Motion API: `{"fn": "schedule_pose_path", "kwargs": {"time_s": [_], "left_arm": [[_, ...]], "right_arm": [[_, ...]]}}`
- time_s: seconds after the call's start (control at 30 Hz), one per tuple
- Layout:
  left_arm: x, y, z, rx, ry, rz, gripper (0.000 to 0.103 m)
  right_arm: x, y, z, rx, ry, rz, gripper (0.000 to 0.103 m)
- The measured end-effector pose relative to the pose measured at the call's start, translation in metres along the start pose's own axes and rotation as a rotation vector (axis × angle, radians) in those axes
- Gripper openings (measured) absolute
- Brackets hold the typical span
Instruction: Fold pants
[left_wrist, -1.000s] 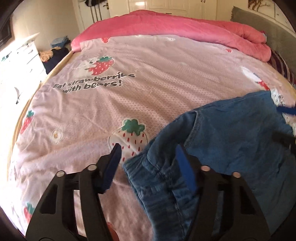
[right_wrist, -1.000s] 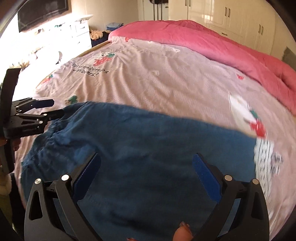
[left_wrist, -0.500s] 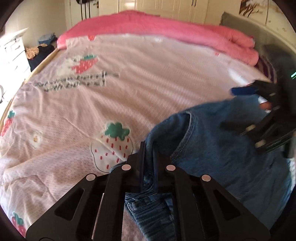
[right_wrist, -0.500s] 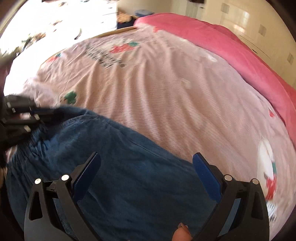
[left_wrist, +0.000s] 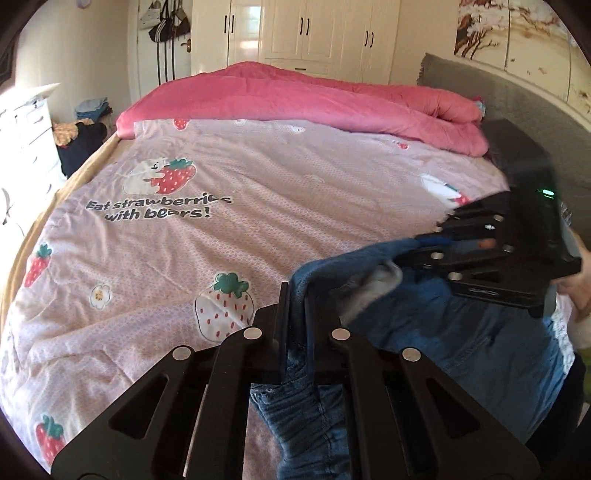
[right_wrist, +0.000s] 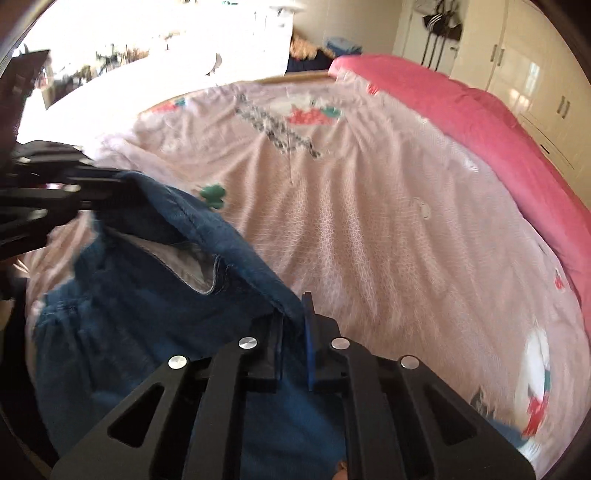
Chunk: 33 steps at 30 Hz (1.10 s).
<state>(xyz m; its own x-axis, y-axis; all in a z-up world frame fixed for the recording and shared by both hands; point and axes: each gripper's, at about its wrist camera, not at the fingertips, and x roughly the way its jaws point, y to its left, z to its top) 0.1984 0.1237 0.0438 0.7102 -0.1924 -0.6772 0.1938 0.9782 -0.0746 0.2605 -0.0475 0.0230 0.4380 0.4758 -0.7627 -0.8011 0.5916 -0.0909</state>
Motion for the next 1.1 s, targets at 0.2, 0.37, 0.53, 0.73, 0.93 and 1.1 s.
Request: {"fn": "schedule_pose_path", "kwargs": {"time_s": [0.2, 0.37, 0.53, 0.73, 0.93, 1.1], "left_arm": [[-0.037, -0.027, -0.015, 0.083, -0.102, 0.062, 0.002], [-0.075, -0.048, -0.047, 0.114, -0.188, 0.078, 0.002], [-0.101, -0.07, -0.093, 0.173, -0.225, 0.177, 0.004], [-0.104, -0.074, -0.135, 0.156, -0.116, 0.172, 0.004], [-0.114, -0.071, -0.156, 0.121, -0.086, 0.169, 0.004], [-0.133, -0.072, -0.151, 0.124, -0.158, 0.197, 0.005]], "right_arm": [[-0.061, 0.042, -0.024, -0.011, -0.102, -0.039, 0.008], [-0.093, 0.09, -0.058, -0.029, -0.139, -0.051, 0.008], [-0.098, 0.137, -0.092, -0.054, -0.117, -0.011, 0.008], [-0.087, 0.167, -0.12, -0.044, -0.057, 0.019, 0.008], [-0.088, 0.184, -0.138, 0.012, -0.057, 0.044, 0.008], [-0.1, 0.194, -0.135, -0.004, -0.107, 0.03, 0.01]]}}
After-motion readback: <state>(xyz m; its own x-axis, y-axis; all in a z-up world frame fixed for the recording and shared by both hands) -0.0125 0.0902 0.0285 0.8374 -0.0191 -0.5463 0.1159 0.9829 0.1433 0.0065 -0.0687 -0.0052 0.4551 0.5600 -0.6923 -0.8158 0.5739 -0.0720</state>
